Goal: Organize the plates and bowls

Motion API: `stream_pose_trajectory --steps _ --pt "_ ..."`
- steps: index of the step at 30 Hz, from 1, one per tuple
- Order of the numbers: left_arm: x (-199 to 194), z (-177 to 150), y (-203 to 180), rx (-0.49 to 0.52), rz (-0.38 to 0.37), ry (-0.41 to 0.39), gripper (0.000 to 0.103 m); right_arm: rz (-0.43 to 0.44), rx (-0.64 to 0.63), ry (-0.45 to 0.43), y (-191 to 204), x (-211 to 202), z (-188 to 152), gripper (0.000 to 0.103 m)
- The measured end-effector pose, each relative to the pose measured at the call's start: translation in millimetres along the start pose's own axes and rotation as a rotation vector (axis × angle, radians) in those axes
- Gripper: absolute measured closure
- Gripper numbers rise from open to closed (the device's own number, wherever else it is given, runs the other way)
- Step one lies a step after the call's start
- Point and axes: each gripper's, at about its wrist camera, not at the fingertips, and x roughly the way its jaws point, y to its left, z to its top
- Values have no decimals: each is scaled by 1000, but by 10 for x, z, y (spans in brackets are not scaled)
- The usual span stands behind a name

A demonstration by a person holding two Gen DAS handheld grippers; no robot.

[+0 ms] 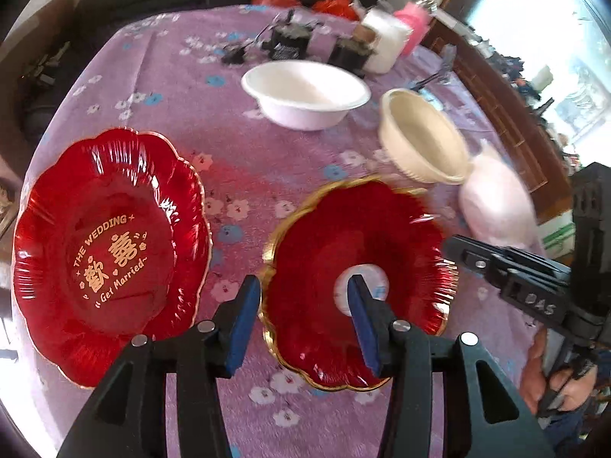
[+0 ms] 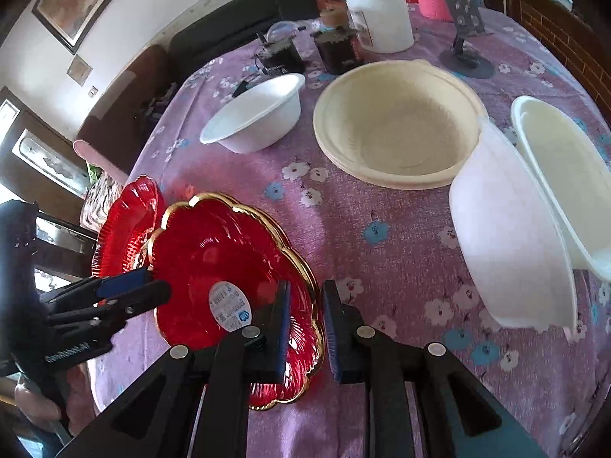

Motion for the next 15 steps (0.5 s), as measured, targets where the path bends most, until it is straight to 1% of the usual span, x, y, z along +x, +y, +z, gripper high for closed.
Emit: stream_pose_trajectory --steps 1,3,4,5,6,8,9,11,13,14,15 --pt "-36 -19 -34 9 -20 -4 58 27 -7 5 33 -10 -13 83" --pt "-64 -61 -105 33 -54 0 58 179 23 57 66 21 -49 83" --pt "-65 -76 -117 40 -48 -4 58 202 25 76 95 35 -74 83" --pt "-54 -88 -113 37 -35 -5 58 178 11 63 109 12 -91 83" --pt "-25 -100 -88 27 -29 3 58 116 -12 24 113 -29 -91 83" --pt "22 -138 -28 6 -32 13 58 72 12 -7 17 -51 -67 83" --pt "42 -165 -1 -2 -20 13 58 46 34 -21 -63 -43 -41 83" --pt "94 -212 44 -16 2 15 58 -20 27 -34 -111 8 5 83" --pt "120 -259 74 -25 17 14 57 -31 41 -12 -171 116 37 83" --pt "134 -284 92 -26 36 12 57 -16 54 13 -201 178 45 83" --pt "143 -297 115 -28 37 11 57 6 61 32 -221 216 47 83"
